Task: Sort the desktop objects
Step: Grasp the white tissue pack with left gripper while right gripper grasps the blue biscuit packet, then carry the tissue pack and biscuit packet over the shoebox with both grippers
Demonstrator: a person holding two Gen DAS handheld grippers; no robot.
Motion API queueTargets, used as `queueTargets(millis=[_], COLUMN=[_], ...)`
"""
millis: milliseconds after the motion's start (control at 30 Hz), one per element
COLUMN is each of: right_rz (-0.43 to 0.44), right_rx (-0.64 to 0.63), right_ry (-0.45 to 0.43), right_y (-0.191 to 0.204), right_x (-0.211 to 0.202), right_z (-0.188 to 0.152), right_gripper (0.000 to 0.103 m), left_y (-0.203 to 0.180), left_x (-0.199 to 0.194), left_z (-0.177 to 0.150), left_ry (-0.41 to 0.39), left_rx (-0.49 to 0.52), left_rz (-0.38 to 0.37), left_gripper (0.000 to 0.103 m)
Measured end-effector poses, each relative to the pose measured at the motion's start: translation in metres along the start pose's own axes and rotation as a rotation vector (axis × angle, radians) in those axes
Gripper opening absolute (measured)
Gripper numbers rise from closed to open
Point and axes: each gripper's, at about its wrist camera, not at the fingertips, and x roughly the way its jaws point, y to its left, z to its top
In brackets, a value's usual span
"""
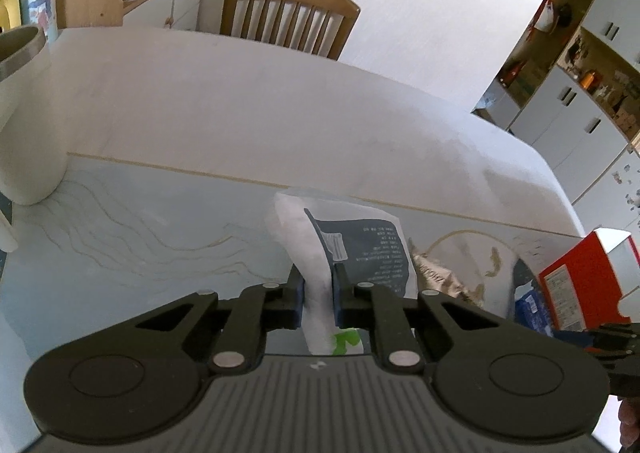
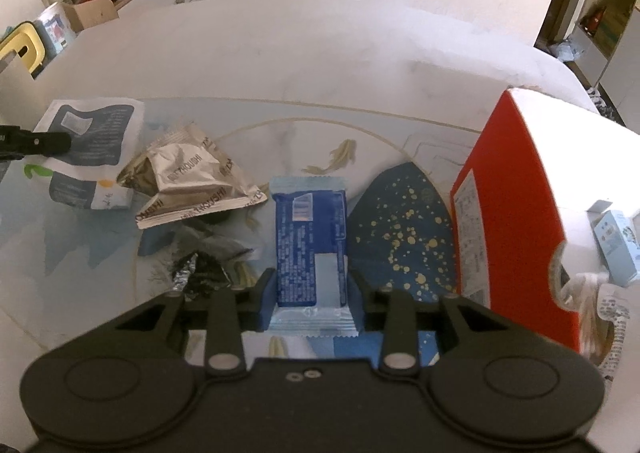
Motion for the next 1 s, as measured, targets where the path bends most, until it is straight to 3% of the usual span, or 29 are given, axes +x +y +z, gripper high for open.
queueTargets(millis=[733,1000], right_rz=[0.002,0.009], right_rx=[0.014,0.022], right_ry=[-0.073,-0.098], right_y=[-0.005,-0.012], right_x=[-0.079,-0.097], right_z=[-0.013,-0.018], right_gripper=[0.036,0.036], left_y=[-0.029,-0.052], left_x=[-0.051,-0.062], left_z=[0.009,0.007], left_ry=[-0.117,-0.124], left_rx=[0.02,0.036], left_rz=[-0.079,-0.125], left_gripper=[0.012,0.012])
